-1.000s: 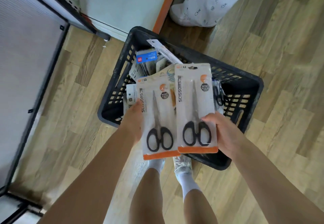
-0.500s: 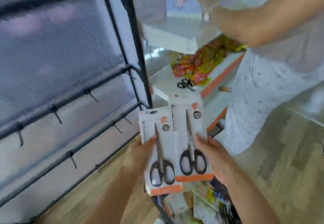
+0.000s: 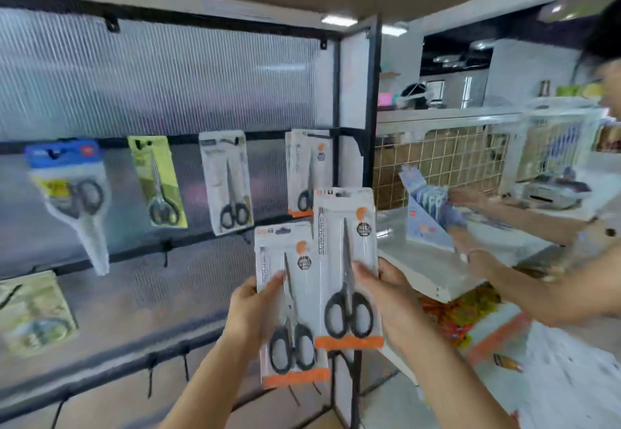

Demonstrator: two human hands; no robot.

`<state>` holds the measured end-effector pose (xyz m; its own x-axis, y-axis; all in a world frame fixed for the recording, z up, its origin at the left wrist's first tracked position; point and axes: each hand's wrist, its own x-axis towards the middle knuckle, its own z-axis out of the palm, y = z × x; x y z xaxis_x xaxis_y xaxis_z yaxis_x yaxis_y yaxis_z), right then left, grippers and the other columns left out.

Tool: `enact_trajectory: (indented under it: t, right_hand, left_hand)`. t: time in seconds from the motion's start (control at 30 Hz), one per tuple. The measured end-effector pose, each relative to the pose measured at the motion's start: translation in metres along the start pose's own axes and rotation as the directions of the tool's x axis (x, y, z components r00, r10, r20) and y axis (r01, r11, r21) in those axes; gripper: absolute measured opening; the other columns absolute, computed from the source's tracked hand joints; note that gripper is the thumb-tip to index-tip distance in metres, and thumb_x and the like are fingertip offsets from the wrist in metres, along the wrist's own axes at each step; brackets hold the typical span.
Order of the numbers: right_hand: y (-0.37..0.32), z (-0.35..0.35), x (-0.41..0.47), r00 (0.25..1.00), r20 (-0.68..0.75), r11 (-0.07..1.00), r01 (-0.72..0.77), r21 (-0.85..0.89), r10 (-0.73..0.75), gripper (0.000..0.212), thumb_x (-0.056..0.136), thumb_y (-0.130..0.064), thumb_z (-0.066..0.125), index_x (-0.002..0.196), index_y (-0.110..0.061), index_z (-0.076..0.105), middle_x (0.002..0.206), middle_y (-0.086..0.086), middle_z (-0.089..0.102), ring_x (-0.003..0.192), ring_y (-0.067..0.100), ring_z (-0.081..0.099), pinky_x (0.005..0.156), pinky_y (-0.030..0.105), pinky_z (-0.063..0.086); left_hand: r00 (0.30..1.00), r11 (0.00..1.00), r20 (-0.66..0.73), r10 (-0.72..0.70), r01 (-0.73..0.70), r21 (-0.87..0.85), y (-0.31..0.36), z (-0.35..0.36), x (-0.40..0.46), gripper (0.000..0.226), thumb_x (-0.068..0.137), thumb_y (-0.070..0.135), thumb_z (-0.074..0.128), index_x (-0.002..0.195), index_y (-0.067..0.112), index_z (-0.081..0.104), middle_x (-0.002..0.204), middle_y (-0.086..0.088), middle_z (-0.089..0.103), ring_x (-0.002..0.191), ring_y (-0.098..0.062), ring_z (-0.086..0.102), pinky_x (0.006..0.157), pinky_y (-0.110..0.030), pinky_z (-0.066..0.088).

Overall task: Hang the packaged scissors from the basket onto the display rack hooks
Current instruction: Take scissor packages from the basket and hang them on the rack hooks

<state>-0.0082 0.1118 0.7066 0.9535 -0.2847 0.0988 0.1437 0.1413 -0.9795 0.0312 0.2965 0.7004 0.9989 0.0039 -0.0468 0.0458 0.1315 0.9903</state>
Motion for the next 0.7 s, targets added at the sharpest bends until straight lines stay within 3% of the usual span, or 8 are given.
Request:
enact_trajectory:
  t: [0.1,0.17,0.27,0.3,0.37,0.47,0.6,0.7]
  right_hand:
    - [-0.01,0.023,0.012,0.996,-0.08,0.998,0.02,-0.065,-0.025,0.024,0.086,-0.04,0.065,0.091,-0.017,0.07,0.093,0.006,0.073,0.092,0.024,0.068,0.088,0.041,0.053]
    - [-0.02,0.036,0.022,0.992,-0.116,0.996,0.035,-0.083,-0.044,0.017,0.088,-0.033,0.063,0.086,-0.017,0.069,0.091,0.005,0.073,0.089,0.021,0.067,0.083,0.035,0.052]
    - [-0.036,0.049,0.047,0.976,-0.208,0.995,0.042,-0.09,-0.06,0.023,0.086,-0.032,0.066,0.087,-0.01,0.071,0.093,0.015,0.072,0.094,0.031,0.067,0.089,0.046,0.052]
    - [-0.042,0.051,0.056,0.969,-0.239,0.995,0.045,-0.094,-0.066,0.028,0.085,-0.034,0.067,0.089,-0.006,0.07,0.095,0.019,0.071,0.095,0.035,0.066,0.091,0.05,0.051]
    - [-0.054,0.054,0.073,0.957,-0.279,0.994,0.054,-0.091,-0.077,0.026,0.086,-0.033,0.067,0.086,-0.007,0.071,0.094,0.018,0.071,0.094,0.033,0.067,0.091,0.049,0.051]
    - [-0.067,0.053,0.095,0.941,-0.324,0.99,0.063,-0.127,-0.102,0.018,0.086,-0.033,0.066,0.08,-0.017,0.068,0.094,0.009,0.071,0.09,0.024,0.067,0.089,0.042,0.05]
    - [-0.07,0.046,0.117,0.935,-0.337,0.985,0.062,-0.158,-0.113,0.015,0.085,-0.036,0.067,0.08,-0.022,0.067,0.093,0.002,0.071,0.093,0.024,0.067,0.09,0.041,0.051]
    - [-0.073,0.043,0.134,0.941,-0.329,0.987,0.028,-0.16,-0.08,0.019,0.083,-0.042,0.067,0.085,-0.022,0.068,0.094,0.001,0.072,0.093,0.023,0.067,0.09,0.041,0.051]
  left_hand:
    - [0.999,0.998,-0.016,0.047,-0.047,-0.046,0.013,-0.008,0.017,0.016,0.092,0.02,0.06,0.087,0.005,0.065,0.081,-0.017,0.07,0.071,-0.028,0.064,0.072,-0.045,0.052]
    - [0.998,0.995,0.017,0.058,-0.056,-0.078,0.023,-0.009,0.032,0.017,0.092,0.02,0.06,0.085,0.006,0.066,0.089,-0.019,0.071,0.077,-0.03,0.066,0.077,-0.047,0.053]
    - [0.993,0.99,0.062,0.102,-0.096,-0.104,0.035,-0.008,0.061,0.016,0.094,0.022,0.058,0.087,0.011,0.068,0.084,-0.006,0.073,0.071,-0.018,0.067,0.057,-0.023,0.054]
    - [0.99,0.988,0.079,0.114,-0.104,-0.118,0.041,-0.006,0.069,0.016,0.094,0.022,0.058,0.089,0.011,0.068,0.084,-0.003,0.073,0.072,-0.016,0.068,0.056,-0.021,0.053]
    - [0.982,0.982,0.13,0.134,-0.114,-0.151,0.053,-0.001,0.087,0.015,0.093,0.022,0.058,0.094,0.012,0.069,0.089,-0.004,0.074,0.078,-0.018,0.07,0.065,-0.028,0.053]
    - [0.977,0.98,0.167,0.133,-0.104,-0.17,0.061,0.01,0.11,0.016,0.093,0.023,0.058,0.094,0.011,0.068,0.089,-0.007,0.074,0.073,-0.019,0.07,0.06,-0.029,0.052]
    - [0.973,0.975,0.196,0.126,-0.085,-0.206,0.07,0.025,0.13,0.019,0.092,0.02,0.059,0.096,0.003,0.068,0.09,-0.011,0.074,0.082,-0.026,0.071,0.071,-0.035,0.055]
    - [0.973,0.973,0.193,0.126,-0.084,-0.214,0.072,0.029,0.138,0.017,0.093,0.018,0.058,0.092,0.004,0.068,0.085,-0.008,0.074,0.076,-0.021,0.071,0.065,-0.03,0.055]
